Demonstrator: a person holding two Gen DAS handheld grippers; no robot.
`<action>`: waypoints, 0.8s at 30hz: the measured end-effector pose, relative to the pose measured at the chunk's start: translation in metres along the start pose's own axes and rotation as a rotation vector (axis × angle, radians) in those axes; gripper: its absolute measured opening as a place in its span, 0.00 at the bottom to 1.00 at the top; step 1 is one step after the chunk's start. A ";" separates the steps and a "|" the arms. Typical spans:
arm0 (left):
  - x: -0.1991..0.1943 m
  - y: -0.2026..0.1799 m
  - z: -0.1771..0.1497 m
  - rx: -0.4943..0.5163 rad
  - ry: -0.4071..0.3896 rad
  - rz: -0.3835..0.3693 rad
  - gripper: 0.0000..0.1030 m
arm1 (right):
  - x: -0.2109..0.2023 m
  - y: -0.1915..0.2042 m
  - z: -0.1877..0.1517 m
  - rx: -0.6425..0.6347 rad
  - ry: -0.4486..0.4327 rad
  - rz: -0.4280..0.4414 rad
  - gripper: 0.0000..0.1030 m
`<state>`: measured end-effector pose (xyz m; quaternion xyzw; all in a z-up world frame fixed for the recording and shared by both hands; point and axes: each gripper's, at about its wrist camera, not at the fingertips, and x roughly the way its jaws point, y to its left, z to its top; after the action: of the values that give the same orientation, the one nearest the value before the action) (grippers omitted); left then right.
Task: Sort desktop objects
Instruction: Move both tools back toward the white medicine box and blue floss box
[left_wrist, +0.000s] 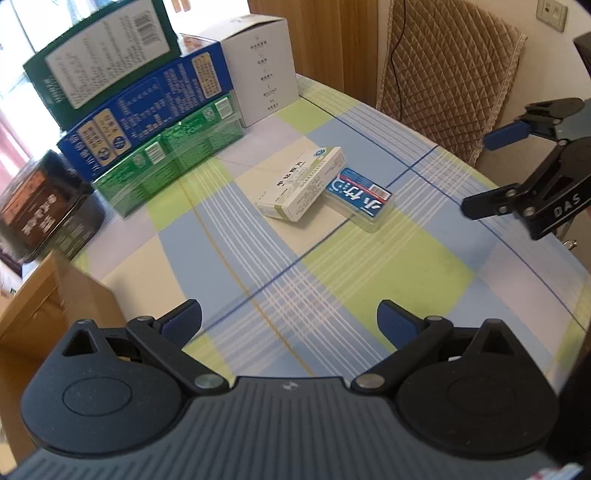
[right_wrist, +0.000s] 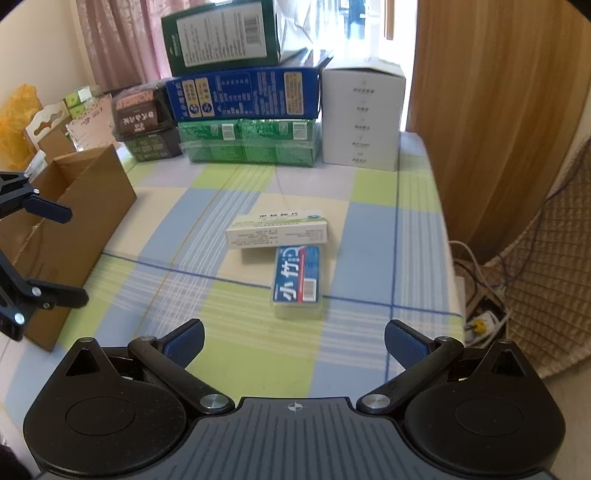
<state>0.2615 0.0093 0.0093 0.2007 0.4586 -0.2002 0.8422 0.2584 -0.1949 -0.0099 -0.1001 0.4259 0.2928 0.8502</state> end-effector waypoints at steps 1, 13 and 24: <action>0.007 0.002 0.003 0.008 0.001 -0.003 0.97 | 0.010 -0.001 0.003 -0.003 0.004 0.003 0.98; 0.075 0.018 0.032 0.067 0.002 -0.029 0.97 | 0.097 -0.004 0.028 -0.064 0.064 0.024 0.98; 0.112 0.020 0.043 0.115 0.015 -0.037 0.97 | 0.144 -0.006 0.038 -0.086 0.112 0.012 0.83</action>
<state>0.3576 -0.0134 -0.0620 0.2419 0.4561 -0.2404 0.8220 0.3540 -0.1242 -0.0992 -0.1504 0.4604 0.3098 0.8182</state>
